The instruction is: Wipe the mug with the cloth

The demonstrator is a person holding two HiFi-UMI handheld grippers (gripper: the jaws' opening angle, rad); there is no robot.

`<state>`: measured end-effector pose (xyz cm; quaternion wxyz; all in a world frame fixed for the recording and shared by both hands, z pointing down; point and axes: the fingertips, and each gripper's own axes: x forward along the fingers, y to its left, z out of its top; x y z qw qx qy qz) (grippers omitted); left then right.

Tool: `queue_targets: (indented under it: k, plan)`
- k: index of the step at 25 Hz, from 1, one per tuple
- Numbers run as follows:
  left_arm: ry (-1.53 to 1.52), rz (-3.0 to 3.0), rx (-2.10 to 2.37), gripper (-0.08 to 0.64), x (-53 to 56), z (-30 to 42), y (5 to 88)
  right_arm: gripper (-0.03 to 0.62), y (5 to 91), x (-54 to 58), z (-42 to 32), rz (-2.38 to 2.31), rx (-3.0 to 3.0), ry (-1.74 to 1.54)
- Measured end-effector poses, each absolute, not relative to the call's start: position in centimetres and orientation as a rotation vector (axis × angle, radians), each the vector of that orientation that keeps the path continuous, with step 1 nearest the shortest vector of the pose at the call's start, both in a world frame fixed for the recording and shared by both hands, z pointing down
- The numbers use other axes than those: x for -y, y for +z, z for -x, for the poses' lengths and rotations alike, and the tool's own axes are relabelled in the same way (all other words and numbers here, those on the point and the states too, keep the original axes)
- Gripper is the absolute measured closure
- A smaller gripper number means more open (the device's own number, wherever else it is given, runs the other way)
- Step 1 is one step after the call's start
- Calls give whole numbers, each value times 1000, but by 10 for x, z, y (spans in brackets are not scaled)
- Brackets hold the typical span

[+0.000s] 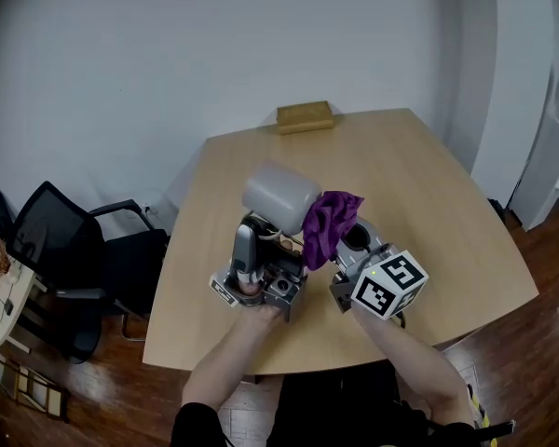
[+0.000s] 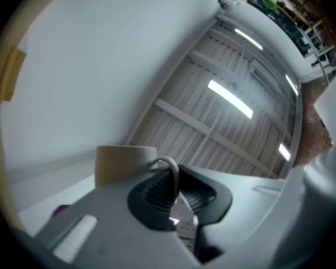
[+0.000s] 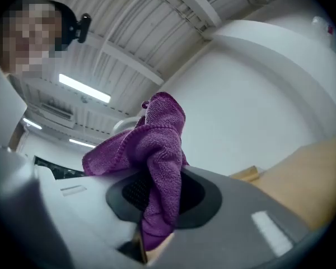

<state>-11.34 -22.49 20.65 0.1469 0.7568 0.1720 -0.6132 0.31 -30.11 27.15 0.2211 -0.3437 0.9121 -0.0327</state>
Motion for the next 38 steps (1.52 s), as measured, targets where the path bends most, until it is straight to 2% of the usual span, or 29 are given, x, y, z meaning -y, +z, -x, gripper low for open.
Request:
queue_targets:
  k: [3,9,11,17,22,24,27,30,38]
  plan:
    - [-1769,-2195,-492,535,224,114,207,517,274,307,-24,963,-2451,-207]
    - [-1766,-2188,-482,534,226,114,207,517,225,229,7,772,-2489,318]
    - [-1763,-2176,-505,534,225,113,207,517,230,230,20,782,-2536,357]
    - [-1751,-2183,-536,532,222,112,205,518,264,276,12,957,-2617,189]
    - [-1735,-2230,-563,534,216,109,204,518,285,309,-20,1038,-2562,-143]
    - [-1741,-2220,-554,534,217,111,206,518,260,289,-30,946,-2474,-81]
    - [-1739,-2200,-550,534,220,111,207,518,224,247,-18,825,-2442,189]
    - [-1727,-2194,-572,534,214,105,211,518,225,232,2,819,-2496,295]
    - [-1694,-2261,-572,535,205,97,219,518,280,300,-37,1059,-2511,-117]
